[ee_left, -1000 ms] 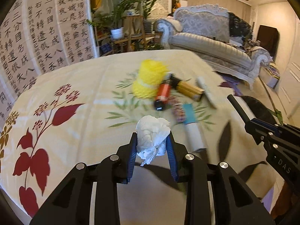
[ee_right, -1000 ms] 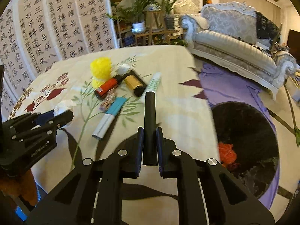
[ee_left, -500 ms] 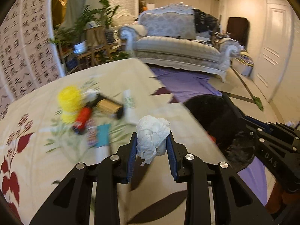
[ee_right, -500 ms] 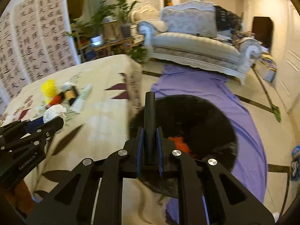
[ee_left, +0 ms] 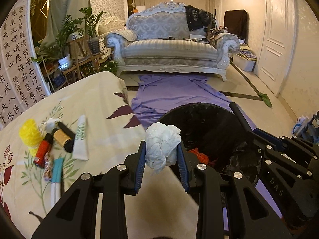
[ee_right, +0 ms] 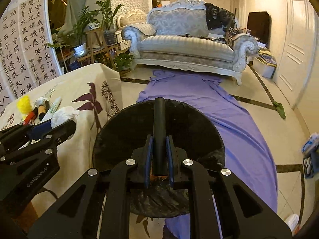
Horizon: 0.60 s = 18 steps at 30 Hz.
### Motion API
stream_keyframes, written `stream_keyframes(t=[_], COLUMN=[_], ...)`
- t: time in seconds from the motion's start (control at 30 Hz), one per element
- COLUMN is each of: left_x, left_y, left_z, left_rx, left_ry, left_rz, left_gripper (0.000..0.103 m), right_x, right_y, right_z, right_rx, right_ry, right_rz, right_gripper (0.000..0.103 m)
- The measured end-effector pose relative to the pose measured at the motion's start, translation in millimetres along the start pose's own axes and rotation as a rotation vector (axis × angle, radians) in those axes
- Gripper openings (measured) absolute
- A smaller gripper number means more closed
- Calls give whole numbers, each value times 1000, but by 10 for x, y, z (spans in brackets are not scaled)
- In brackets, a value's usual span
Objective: Collect trash
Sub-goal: 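Carry the tissue and black marker toward the black bin with both tools, then open both tools over the black bin to drop the tissue and marker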
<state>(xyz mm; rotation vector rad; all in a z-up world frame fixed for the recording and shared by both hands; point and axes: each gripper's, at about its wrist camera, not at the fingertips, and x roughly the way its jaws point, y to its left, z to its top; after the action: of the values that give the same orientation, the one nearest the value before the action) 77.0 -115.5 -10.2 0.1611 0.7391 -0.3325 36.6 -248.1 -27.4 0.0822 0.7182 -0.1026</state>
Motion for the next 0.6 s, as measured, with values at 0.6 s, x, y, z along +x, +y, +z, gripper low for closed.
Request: stream_keyframes(t=[0.6], left_x=[356], left_y=[-149], left_z=[103], left_rx=[27], left_ry=[56], left_rz=[9], left_gripper=[53], right_x=[275], right_y=[-296], right_z=[25], right_rx=[69], right_ry=[30], right_rz=[-14], right_gripper=[20])
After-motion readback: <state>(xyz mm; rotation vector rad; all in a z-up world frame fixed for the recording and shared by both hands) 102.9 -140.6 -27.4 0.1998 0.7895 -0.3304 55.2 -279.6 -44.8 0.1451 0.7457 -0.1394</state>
